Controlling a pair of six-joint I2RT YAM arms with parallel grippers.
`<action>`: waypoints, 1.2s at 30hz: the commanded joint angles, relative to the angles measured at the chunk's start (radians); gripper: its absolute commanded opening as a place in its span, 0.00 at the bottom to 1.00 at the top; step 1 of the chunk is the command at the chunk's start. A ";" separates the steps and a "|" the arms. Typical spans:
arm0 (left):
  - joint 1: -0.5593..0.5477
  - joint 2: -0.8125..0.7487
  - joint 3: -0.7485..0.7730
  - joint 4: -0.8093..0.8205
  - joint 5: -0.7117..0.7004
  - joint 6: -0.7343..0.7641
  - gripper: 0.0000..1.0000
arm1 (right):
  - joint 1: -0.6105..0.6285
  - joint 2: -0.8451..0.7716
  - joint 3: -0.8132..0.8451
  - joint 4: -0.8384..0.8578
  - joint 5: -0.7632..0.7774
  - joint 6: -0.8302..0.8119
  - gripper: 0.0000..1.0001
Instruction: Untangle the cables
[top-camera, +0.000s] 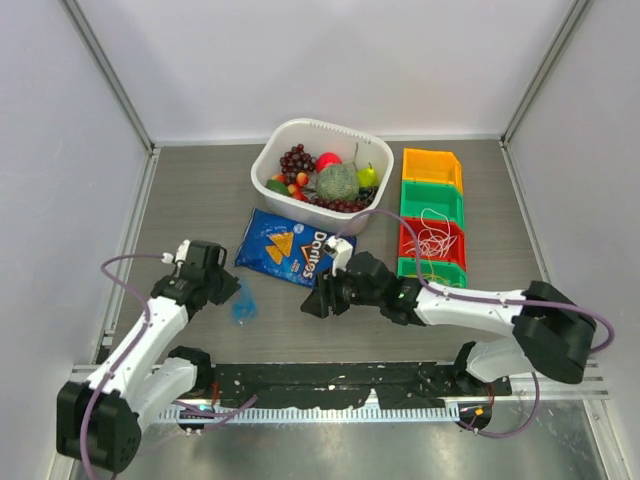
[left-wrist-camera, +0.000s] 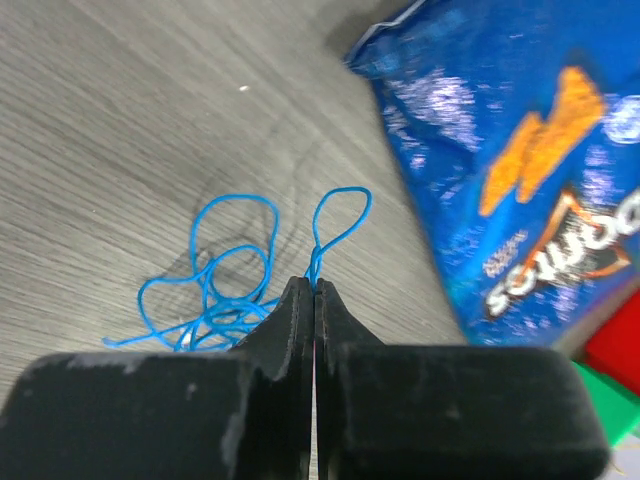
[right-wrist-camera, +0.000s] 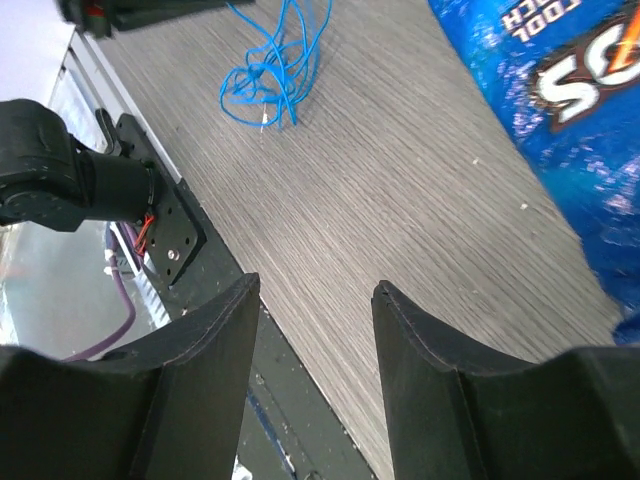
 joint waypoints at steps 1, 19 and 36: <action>-0.004 -0.159 0.034 -0.028 -0.024 0.014 0.00 | 0.054 0.101 0.080 0.180 0.032 -0.027 0.55; -0.002 -0.429 0.347 -0.112 0.184 0.110 0.00 | 0.097 0.364 0.393 0.328 0.143 -0.083 0.59; -0.002 -0.452 0.352 -0.071 0.267 0.041 0.00 | 0.105 0.418 0.437 0.395 0.334 0.126 0.43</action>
